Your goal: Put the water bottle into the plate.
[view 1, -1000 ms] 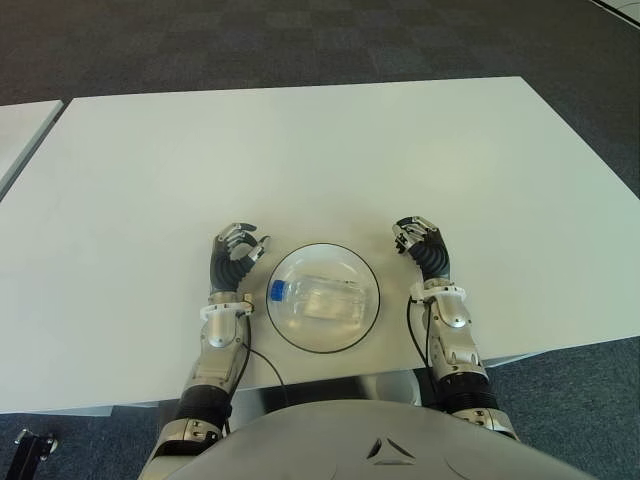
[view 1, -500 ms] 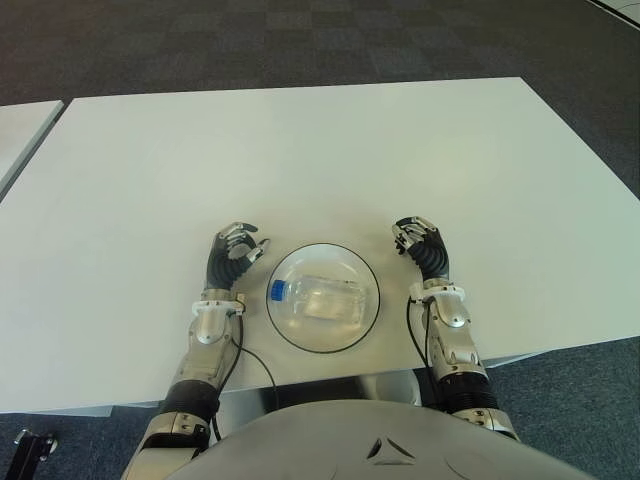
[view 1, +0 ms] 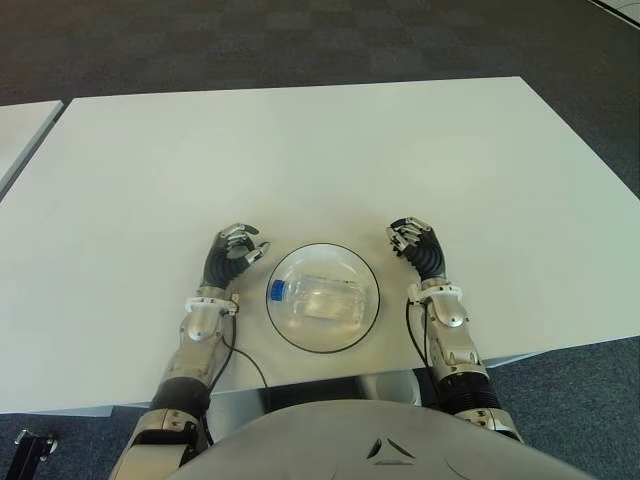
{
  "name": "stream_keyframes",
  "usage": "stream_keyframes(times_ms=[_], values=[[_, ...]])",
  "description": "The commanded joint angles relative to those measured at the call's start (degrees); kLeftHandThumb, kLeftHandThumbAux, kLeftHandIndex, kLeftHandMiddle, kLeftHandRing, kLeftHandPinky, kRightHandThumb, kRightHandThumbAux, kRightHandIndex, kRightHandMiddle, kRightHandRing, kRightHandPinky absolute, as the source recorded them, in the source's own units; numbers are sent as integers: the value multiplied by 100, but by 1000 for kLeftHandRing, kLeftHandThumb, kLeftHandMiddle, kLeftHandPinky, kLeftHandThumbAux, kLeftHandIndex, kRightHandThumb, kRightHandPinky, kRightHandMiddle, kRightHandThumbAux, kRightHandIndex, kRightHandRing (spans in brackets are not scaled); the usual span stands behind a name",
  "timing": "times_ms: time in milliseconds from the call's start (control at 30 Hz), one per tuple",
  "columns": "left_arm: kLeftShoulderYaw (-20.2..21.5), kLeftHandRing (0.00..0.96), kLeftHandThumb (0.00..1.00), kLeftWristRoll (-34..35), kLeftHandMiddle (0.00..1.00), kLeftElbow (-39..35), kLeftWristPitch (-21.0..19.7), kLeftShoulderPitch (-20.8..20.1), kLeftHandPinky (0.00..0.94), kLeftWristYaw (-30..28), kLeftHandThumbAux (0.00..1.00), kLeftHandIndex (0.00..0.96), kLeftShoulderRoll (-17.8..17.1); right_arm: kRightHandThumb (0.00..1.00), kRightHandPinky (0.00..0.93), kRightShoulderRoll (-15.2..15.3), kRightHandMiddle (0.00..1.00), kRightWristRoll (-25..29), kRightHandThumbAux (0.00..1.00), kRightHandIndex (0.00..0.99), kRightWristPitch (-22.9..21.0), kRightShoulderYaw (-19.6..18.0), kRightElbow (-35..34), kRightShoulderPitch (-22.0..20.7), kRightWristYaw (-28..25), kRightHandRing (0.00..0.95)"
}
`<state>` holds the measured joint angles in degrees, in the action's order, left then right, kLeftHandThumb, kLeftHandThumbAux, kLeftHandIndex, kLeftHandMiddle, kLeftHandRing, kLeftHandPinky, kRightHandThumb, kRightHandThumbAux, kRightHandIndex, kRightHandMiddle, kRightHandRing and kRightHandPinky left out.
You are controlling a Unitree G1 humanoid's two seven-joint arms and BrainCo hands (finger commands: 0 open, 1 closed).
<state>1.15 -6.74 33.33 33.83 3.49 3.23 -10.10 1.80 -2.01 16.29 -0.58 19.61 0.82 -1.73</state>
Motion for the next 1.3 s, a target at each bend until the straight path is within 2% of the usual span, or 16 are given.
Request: stream_keyframes(times_ms=[33,567,833,967,1133,1300], values=[[-51,680,695,-37,679,222,-282,220,659,-128,723,431,-39,707,709,10,678,0,727,436,-36,56,109,82,-68,688],[14,672,695,39,672,205,-259,245,656,-177,723,431,-42,706,693,-4,680,86,727,436,-72,57,147,18,-171,679],[55,679,696,-19,680,95,-247,283,664,1,723,431,6,706,704,6,685,68,727,436,-106,60,192,-44,-164,686],[63,682,695,1,682,-148,-166,424,666,22,723,431,35,707,697,-8,676,5,727,436,-263,50,175,-69,-48,682],[105,682,696,80,682,-211,-123,403,662,30,723,431,91,707,688,-37,662,-48,727,436,-473,42,137,-106,105,674],[137,689,697,129,688,-455,-218,420,674,59,722,432,159,707,690,-45,654,-73,727,436,-543,51,186,-187,187,671]])
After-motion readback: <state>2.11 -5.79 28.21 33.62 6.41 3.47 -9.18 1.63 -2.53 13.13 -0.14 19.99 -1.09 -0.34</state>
